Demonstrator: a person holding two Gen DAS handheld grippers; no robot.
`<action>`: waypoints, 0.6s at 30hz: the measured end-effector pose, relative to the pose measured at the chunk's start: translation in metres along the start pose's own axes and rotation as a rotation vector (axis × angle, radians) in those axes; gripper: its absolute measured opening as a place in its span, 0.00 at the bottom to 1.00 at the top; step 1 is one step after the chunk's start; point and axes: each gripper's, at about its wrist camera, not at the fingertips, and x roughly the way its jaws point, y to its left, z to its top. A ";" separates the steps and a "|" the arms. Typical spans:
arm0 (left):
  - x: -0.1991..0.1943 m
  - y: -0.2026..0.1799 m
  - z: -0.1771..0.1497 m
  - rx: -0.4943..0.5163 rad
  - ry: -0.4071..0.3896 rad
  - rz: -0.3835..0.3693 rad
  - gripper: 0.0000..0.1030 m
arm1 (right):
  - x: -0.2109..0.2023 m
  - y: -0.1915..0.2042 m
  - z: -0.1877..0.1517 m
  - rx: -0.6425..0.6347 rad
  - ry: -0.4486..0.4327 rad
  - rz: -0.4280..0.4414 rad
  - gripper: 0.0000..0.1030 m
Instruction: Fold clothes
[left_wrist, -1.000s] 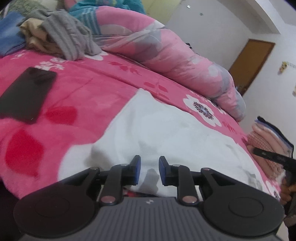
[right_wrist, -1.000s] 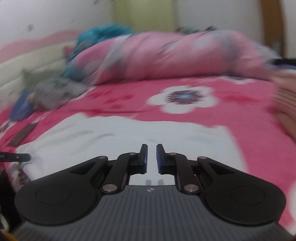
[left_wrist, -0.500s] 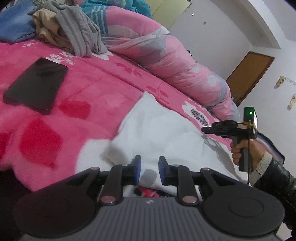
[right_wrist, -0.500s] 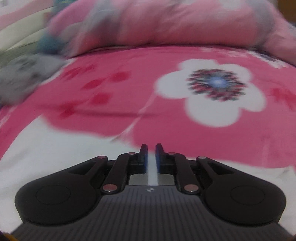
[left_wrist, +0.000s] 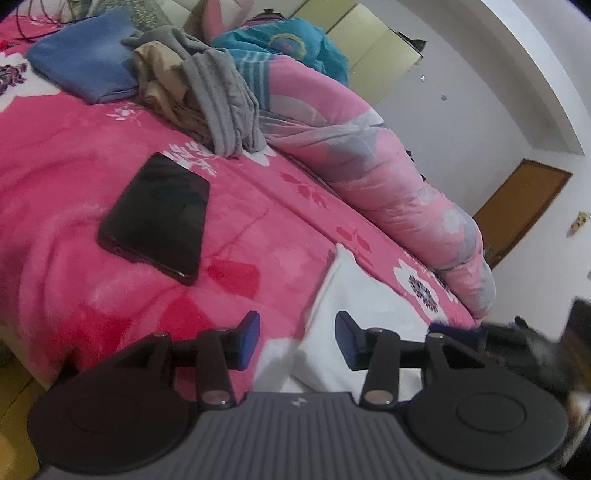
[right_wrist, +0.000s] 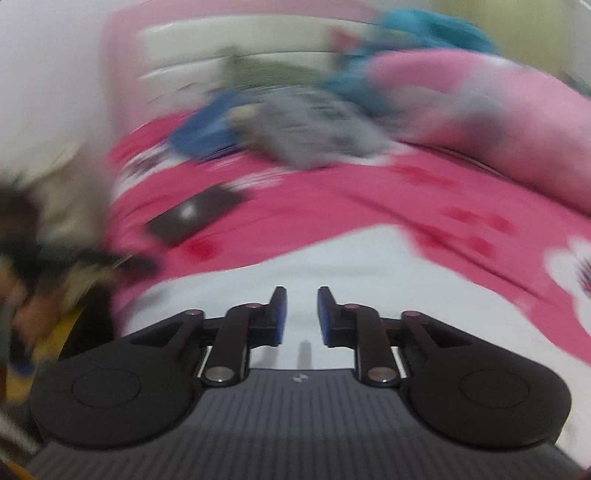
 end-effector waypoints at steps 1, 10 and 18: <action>0.000 0.001 0.002 -0.011 -0.002 -0.006 0.48 | 0.004 0.016 0.001 -0.058 0.007 0.022 0.32; 0.002 0.005 0.005 -0.056 -0.009 -0.024 0.53 | 0.036 0.089 -0.013 -0.454 0.106 -0.063 0.54; 0.009 0.005 0.009 -0.080 -0.005 -0.023 0.53 | 0.049 0.098 -0.026 -0.554 0.128 -0.141 0.54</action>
